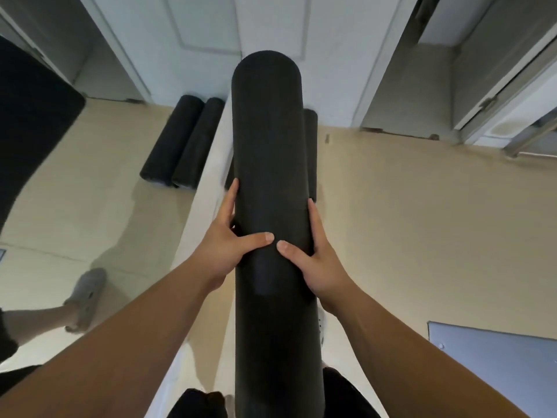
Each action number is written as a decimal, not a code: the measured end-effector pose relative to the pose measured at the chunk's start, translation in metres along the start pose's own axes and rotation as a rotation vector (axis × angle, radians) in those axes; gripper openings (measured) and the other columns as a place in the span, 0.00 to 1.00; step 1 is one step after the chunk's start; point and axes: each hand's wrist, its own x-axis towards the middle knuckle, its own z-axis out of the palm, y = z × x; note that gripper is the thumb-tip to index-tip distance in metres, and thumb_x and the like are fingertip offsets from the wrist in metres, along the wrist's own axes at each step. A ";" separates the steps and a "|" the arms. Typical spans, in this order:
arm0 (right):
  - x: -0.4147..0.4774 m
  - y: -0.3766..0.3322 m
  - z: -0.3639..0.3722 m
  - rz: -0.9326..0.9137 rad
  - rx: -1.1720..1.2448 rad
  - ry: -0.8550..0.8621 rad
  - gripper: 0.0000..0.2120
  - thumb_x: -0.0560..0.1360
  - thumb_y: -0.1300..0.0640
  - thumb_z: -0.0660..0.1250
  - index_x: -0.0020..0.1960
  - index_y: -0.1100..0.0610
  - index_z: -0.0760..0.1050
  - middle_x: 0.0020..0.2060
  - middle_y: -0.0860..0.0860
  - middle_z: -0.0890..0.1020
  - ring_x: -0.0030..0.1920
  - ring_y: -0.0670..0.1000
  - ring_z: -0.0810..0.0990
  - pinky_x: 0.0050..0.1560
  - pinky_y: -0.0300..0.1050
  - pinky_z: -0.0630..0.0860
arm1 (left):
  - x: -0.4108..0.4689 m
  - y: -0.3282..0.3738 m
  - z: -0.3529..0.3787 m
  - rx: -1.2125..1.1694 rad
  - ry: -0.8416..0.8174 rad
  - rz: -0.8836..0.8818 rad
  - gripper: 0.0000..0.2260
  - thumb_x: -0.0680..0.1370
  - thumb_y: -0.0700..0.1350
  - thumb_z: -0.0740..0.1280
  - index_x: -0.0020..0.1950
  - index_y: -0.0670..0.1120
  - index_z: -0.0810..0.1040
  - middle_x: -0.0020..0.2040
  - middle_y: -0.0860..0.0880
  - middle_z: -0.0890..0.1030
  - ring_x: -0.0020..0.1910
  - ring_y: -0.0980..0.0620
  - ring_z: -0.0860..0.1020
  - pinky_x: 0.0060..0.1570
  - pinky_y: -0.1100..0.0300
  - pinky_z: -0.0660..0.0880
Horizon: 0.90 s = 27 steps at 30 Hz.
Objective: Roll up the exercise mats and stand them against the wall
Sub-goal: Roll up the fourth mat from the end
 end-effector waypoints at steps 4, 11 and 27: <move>0.098 0.070 -0.002 0.070 -0.027 -0.018 0.45 0.74 0.45 0.78 0.80 0.28 0.53 0.72 0.35 0.73 0.69 0.42 0.77 0.67 0.48 0.78 | 0.093 -0.070 -0.023 0.008 0.015 -0.072 0.47 0.70 0.44 0.80 0.75 0.75 0.56 0.70 0.57 0.74 0.63 0.54 0.79 0.59 0.50 0.81; 0.240 0.261 0.030 0.183 -0.013 0.038 0.46 0.73 0.47 0.79 0.77 0.24 0.53 0.64 0.20 0.70 0.64 0.29 0.74 0.60 0.33 0.77 | 0.241 -0.259 -0.087 -0.002 -0.022 -0.225 0.49 0.66 0.45 0.83 0.74 0.75 0.59 0.69 0.54 0.76 0.65 0.49 0.78 0.61 0.46 0.80; 0.360 0.578 0.097 0.274 0.035 0.138 0.51 0.64 0.38 0.83 0.76 0.23 0.55 0.75 0.38 0.71 0.72 0.46 0.74 0.70 0.57 0.76 | 0.365 -0.564 -0.174 -0.006 -0.092 -0.364 0.52 0.65 0.36 0.76 0.81 0.65 0.54 0.59 0.69 0.79 0.60 0.64 0.79 0.54 0.63 0.80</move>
